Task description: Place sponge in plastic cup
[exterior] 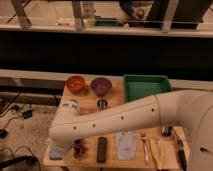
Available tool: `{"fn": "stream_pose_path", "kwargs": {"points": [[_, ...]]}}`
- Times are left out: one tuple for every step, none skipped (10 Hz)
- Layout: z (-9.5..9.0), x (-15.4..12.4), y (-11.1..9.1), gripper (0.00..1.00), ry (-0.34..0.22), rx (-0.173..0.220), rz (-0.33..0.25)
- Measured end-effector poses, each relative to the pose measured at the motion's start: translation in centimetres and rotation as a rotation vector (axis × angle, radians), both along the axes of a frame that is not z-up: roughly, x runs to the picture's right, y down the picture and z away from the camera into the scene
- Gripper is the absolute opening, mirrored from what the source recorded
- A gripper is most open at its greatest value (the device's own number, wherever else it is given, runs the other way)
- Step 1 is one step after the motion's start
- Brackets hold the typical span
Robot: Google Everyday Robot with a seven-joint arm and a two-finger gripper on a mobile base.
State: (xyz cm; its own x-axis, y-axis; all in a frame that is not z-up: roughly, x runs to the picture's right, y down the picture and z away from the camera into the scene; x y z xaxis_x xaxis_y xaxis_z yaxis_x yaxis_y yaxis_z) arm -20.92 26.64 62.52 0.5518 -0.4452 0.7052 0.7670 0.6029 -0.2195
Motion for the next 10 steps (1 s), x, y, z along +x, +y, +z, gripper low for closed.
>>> {"fn": "stream_pose_path", "kwargs": {"points": [[0.6, -0.2, -0.2, 0.80, 0.010, -0.017, 0.017], [1.5, -0.5, -0.5, 0.80, 0.023, -0.039, 0.037], [2.1, -1.1, -0.5, 0.80, 0.029, -0.059, 0.050], [2.3, -1.7, -0.1, 0.80, 0.027, -0.068, 0.051], [2.3, -2.7, 0.5, 0.80, 0.021, -0.078, 0.046], [2.3, -3.6, 1.2, 0.80, 0.016, -0.085, 0.038], [2.4, -3.9, 1.7, 0.80, 0.014, -0.090, 0.032], [2.3, -4.1, 2.4, 0.80, 0.012, -0.093, 0.026], [2.1, -4.5, 2.9, 0.80, 0.005, -0.094, 0.016], [1.8, -5.1, 3.3, 0.80, -0.006, -0.093, 0.005]]}}
